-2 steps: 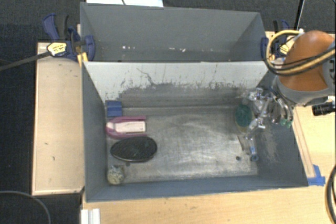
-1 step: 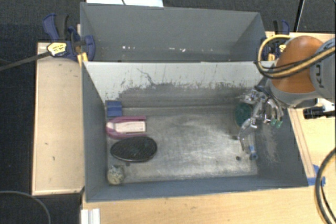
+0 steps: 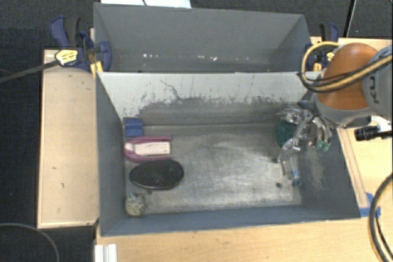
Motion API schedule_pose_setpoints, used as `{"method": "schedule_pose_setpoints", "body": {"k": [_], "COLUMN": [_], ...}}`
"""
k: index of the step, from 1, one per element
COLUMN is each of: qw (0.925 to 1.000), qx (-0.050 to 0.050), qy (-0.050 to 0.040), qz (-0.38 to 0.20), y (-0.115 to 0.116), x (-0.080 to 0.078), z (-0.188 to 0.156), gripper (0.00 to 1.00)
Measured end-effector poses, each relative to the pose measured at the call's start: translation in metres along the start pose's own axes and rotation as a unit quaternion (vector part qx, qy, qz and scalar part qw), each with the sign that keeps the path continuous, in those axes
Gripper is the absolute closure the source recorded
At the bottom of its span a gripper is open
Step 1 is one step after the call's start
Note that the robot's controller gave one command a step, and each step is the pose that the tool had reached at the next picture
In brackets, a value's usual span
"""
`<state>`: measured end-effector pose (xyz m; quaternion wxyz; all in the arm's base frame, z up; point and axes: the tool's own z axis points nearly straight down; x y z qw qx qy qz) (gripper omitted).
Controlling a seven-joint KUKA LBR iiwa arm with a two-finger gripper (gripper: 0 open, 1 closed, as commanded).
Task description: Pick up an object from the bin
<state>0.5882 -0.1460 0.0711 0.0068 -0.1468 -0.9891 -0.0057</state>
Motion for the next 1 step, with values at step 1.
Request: {"method": "schedule_pose_setpoints", "body": {"k": [1], "qw": [0.9998], "qx": [0.004], "qy": [-0.0133], "qz": [0.014], "y": [0.0014], "x": [0.0057], "z": [-0.1437], "gripper": [1.00]}}
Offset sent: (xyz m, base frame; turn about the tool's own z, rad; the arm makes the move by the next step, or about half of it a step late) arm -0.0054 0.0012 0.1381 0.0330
